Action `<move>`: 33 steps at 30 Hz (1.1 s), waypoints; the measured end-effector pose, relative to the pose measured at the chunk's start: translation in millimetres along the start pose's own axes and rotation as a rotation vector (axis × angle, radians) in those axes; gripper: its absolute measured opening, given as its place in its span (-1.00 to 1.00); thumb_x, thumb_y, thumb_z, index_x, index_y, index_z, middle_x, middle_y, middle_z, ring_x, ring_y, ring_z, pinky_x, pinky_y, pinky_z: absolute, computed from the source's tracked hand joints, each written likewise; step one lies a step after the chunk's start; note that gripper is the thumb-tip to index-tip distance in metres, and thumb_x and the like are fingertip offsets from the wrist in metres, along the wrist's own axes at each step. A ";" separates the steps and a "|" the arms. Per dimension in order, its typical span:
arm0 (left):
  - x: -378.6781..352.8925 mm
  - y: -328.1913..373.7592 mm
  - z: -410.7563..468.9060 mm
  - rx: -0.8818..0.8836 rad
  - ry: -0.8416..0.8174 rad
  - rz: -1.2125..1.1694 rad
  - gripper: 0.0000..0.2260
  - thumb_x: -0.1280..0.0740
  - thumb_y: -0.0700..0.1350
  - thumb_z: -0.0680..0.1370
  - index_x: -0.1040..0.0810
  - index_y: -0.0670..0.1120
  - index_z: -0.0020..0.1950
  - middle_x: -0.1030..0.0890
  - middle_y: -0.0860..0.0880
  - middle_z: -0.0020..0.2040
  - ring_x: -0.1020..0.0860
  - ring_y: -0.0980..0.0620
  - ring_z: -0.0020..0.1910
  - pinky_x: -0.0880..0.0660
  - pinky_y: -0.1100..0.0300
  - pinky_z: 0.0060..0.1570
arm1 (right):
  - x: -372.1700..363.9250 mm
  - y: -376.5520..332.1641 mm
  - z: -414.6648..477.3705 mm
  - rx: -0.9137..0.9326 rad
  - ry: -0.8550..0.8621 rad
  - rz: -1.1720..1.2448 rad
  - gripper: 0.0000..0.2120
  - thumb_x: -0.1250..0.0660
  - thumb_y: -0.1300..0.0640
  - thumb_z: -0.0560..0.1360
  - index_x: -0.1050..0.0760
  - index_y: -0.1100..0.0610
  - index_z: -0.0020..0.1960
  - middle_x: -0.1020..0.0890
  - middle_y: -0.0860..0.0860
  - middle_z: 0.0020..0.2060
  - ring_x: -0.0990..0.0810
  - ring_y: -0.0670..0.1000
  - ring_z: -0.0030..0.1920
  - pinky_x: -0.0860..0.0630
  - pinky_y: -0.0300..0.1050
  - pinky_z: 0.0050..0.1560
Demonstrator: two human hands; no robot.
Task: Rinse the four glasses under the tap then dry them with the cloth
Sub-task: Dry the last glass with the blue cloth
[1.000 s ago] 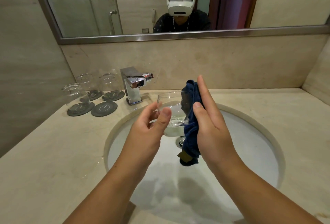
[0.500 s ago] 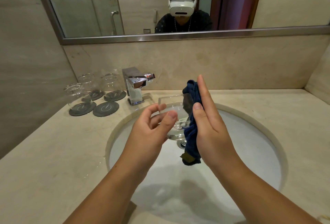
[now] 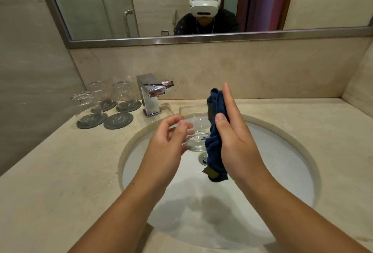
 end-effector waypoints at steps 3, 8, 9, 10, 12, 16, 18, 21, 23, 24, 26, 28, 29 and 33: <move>-1.6 3.3 -3.5 0.007 -0.014 0.071 -0.40 -0.49 0.36 0.41 -0.53 0.13 0.36 -0.73 0.13 0.15 -0.69 0.22 0.12 -0.59 0.06 0.22 | -5.2 0.0 -0.9 0.026 -0.043 -0.064 -0.45 -0.09 0.12 0.79 -0.08 -0.36 0.65 -0.23 -0.40 0.60 -0.19 -0.45 0.54 -0.16 -0.59 0.41; 0.0 9.7 -6.7 0.026 -0.038 0.043 -0.45 -0.55 0.30 0.38 -0.57 0.13 0.28 -0.76 0.13 0.10 -0.71 0.17 0.12 -0.60 0.01 0.26 | -4.2 1.4 -0.2 -0.016 -0.035 -0.047 -0.48 -0.07 0.08 0.80 -0.09 -0.35 0.66 -0.33 -0.48 0.47 -0.38 -0.61 0.26 -0.31 -0.64 0.18; -2.8 10.2 -8.0 0.044 -0.071 0.006 -0.47 -0.53 0.32 0.38 -0.59 0.11 0.26 -0.76 0.11 0.10 -0.71 0.12 0.15 -0.59 -0.04 0.29 | -2.1 1.4 0.4 -0.026 -0.019 -0.010 -0.48 -0.07 0.08 0.80 -0.12 -0.35 0.66 -0.37 -0.49 0.43 -0.45 -0.58 0.20 -0.37 -0.60 0.16; -5.7 9.6 -8.0 0.057 -0.103 -0.038 -0.45 -0.51 0.33 0.39 -0.61 0.07 0.27 -0.76 0.07 0.13 -0.71 0.06 0.18 -0.58 -0.06 0.30 | 0.3 2.0 1.2 -0.036 -0.002 0.029 -0.49 -0.07 0.08 0.80 -0.14 -0.35 0.65 -0.39 -0.47 0.44 -0.49 -0.53 0.22 -0.43 -0.52 0.24; -9.8 8.9 -7.9 0.066 -0.135 -0.099 -0.47 -0.47 0.31 0.41 -0.64 0.03 0.25 -0.76 0.02 0.16 -0.70 0.00 0.22 -0.56 -0.03 0.30 | 3.0 4.5 2.2 -0.056 0.017 0.081 -0.50 -0.08 0.07 0.80 -0.19 -0.37 0.63 -0.40 -0.38 0.53 -0.44 -0.36 0.44 -0.39 -0.21 0.53; -6.4 9.9 -4.0 0.020 -0.095 -0.029 -0.52 -0.40 0.36 0.33 -0.67 0.14 0.14 -0.75 0.23 -0.03 -0.68 0.22 0.11 -0.55 0.00 0.33 | 2.3 5.4 1.7 -0.081 0.015 0.086 -0.50 -0.11 0.09 0.79 -0.19 -0.34 0.64 -0.35 -0.34 0.58 -0.35 -0.28 0.55 -0.29 -0.10 0.62; -0.9 7.3 -2.0 0.016 -0.030 -0.019 -0.45 -0.47 0.43 0.34 -0.64 0.14 0.19 -0.75 0.15 -0.01 -0.70 0.09 0.15 -0.57 -0.08 0.34 | 1.8 3.6 1.5 -0.076 0.007 0.064 -0.49 -0.10 0.09 0.79 -0.17 -0.32 0.66 -0.33 -0.37 0.57 -0.34 -0.35 0.51 -0.33 -0.31 0.52; 3.2 6.9 -1.4 -0.009 0.036 -0.020 -0.44 -0.46 0.38 0.39 -0.56 0.09 0.25 -0.76 0.11 0.03 -0.71 0.05 0.15 -0.60 -0.12 0.30 | 1.7 1.6 2.0 -0.056 0.000 0.024 -0.48 -0.10 0.09 0.79 -0.14 -0.32 0.66 -0.32 -0.43 0.51 -0.34 -0.51 0.39 -0.29 -0.56 0.34; 1.3 7.4 -3.8 -0.020 0.027 -0.007 -0.49 -0.42 0.30 0.44 -0.54 0.07 0.29 -0.76 0.13 0.06 -0.71 0.10 0.15 -0.60 -0.11 0.30 | 1.6 -0.1 2.0 -0.023 -0.004 -0.006 -0.47 -0.09 0.10 0.79 -0.13 -0.33 0.66 -0.28 -0.44 0.55 -0.28 -0.51 0.45 -0.24 -0.52 0.40; -0.5 7.7 -5.1 -0.014 0.017 0.006 -0.48 -0.44 0.30 0.45 -0.53 0.08 0.32 -0.75 0.13 0.08 -0.71 0.14 0.14 -0.60 -0.08 0.30 | 0.8 -0.6 2.0 -0.011 -0.013 -0.022 -0.47 -0.09 0.09 0.79 -0.11 -0.33 0.66 -0.26 -0.43 0.58 -0.24 -0.48 0.49 -0.21 -0.50 0.41; -2.2 7.1 -7.0 -0.007 -0.001 0.058 -0.40 -0.51 0.31 0.38 -0.51 0.12 0.35 -0.74 0.14 0.12 -0.71 0.21 0.10 -0.60 -0.02 0.28 | -2.4 -1.0 0.8 -0.003 -0.041 -0.049 -0.46 -0.09 0.09 0.80 -0.08 -0.35 0.66 -0.23 -0.42 0.60 -0.21 -0.45 0.53 -0.18 -0.50 0.41; -0.4 8.2 -8.0 -0.001 0.007 0.084 -0.36 -0.56 0.28 0.33 -0.51 0.13 0.34 -0.74 0.13 0.13 -0.71 0.22 0.06 -0.61 -0.01 0.26 | -5.2 -2.4 -0.9 0.008 -0.061 -0.069 -0.45 -0.08 0.09 0.80 -0.07 -0.38 0.65 -0.21 -0.41 0.61 -0.19 -0.44 0.55 -0.17 -0.47 0.46; 0.8 8.8 -7.7 0.003 0.008 0.078 -0.35 -0.59 0.28 0.32 -0.52 0.12 0.33 -0.75 0.12 0.12 -0.72 0.21 0.06 -0.60 -0.02 0.27 | -5.5 -3.2 -1.5 0.008 -0.063 -0.070 -0.46 -0.08 0.09 0.80 -0.07 -0.39 0.64 -0.21 -0.42 0.60 -0.19 -0.45 0.54 -0.17 -0.45 0.48; -4.4 10.4 -9.1 0.044 -0.087 -0.074 -0.41 -0.58 0.25 0.32 -0.56 0.07 0.28 -0.77 0.04 0.13 -0.71 -0.03 0.19 -0.60 -0.06 0.30 | 0.5 0.5 1.8 -0.034 -0.026 0.043 -0.50 -0.09 0.05 0.80 -0.16 -0.39 0.64 -0.35 -0.44 0.51 -0.34 -0.48 0.43 -0.29 -0.39 0.50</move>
Point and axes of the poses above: each hand's wrist, its own z-axis towards the middle knuckle, its own x-axis out of the back of the hand, y = z × x, the point moved 8 cm from there along z, towards the middle knuckle
